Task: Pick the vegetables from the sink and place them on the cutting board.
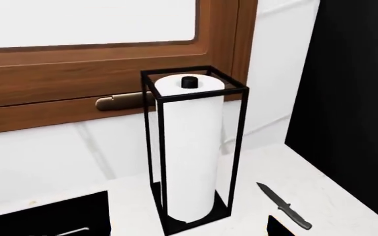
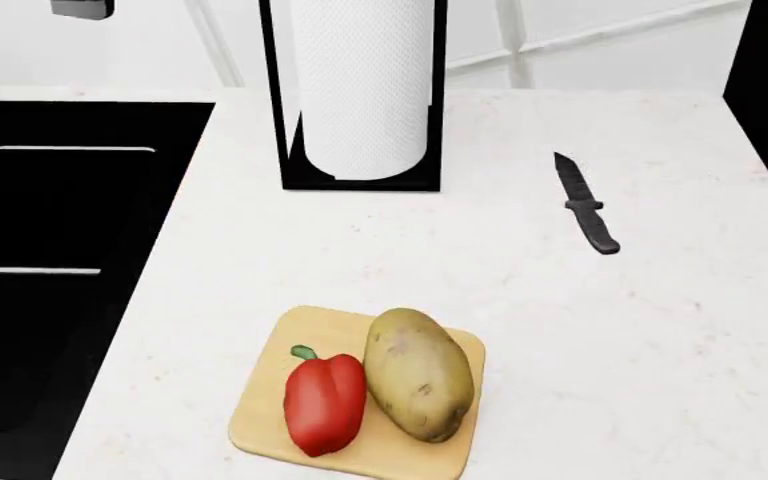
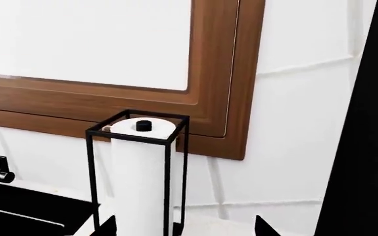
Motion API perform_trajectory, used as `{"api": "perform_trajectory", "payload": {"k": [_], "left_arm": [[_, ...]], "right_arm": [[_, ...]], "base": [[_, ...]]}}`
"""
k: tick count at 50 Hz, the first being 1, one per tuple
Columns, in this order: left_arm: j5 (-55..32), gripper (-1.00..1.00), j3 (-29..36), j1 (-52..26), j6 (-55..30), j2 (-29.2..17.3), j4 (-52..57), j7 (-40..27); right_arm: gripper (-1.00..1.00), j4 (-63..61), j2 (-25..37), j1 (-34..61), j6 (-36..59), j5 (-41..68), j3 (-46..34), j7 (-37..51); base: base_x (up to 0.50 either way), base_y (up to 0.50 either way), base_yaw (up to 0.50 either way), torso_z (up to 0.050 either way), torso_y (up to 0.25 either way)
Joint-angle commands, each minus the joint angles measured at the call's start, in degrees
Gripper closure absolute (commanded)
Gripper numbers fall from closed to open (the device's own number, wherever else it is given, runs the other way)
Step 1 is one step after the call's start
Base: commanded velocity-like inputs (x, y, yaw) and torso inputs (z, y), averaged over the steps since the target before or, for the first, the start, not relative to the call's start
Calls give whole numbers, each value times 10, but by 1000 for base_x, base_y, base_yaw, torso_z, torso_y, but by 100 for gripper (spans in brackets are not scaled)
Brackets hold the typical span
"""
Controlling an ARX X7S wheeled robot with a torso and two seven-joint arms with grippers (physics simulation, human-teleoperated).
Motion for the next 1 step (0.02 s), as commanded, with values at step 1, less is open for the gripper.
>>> {"api": "perform_trajectory", "payload": {"k": [1], "left_arm": [[61, -100, 30, -56, 18, 11, -56, 66]], "right_arm": [[-100, 52, -21, 36, -37, -67, -30, -69]], "base": [[0, 0, 0, 0, 0]]}}
